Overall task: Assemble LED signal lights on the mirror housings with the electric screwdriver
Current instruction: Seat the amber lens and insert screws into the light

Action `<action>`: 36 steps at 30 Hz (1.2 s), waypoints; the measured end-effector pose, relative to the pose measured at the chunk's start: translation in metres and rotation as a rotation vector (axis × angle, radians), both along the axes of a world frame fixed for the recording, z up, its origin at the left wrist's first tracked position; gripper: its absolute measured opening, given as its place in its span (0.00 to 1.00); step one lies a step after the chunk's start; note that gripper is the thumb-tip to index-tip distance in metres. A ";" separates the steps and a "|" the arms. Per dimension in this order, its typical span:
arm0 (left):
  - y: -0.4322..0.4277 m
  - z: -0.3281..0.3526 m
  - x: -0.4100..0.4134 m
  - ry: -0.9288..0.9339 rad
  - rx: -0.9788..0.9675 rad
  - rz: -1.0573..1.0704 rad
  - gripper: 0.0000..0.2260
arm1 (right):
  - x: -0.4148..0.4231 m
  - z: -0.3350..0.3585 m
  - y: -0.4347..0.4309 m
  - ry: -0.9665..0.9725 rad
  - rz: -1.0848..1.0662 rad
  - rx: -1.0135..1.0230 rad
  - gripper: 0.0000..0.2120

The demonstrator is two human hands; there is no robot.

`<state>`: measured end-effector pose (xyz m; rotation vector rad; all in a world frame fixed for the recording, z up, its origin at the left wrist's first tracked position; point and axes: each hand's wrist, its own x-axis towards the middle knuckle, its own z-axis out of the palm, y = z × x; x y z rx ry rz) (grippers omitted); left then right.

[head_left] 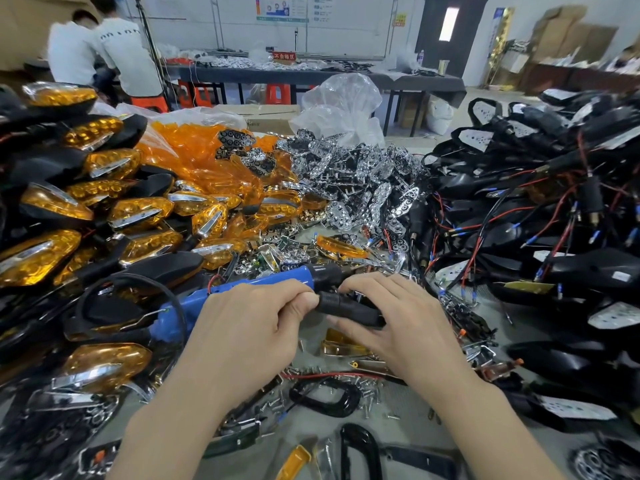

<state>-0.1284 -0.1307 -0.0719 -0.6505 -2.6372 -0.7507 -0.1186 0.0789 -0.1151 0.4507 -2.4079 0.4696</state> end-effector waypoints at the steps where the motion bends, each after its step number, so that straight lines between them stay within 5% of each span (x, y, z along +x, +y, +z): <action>1: 0.000 0.000 0.000 -0.001 0.005 -0.003 0.15 | 0.000 0.000 0.000 0.007 0.000 0.002 0.18; 16: -0.002 -0.001 0.000 0.012 -0.046 -0.012 0.15 | 0.005 0.001 -0.001 -0.107 0.083 -0.125 0.16; 22: -0.003 0.000 -0.001 0.016 -0.031 -0.001 0.15 | 0.007 0.005 -0.004 -0.131 0.035 -0.121 0.27; 26: -0.002 -0.001 -0.001 0.014 -0.053 -0.011 0.15 | 0.009 0.005 -0.005 -0.104 0.046 -0.100 0.15; 36: -0.004 -0.002 -0.002 0.018 -0.063 -0.016 0.13 | 0.009 0.005 -0.002 -0.106 0.044 0.004 0.14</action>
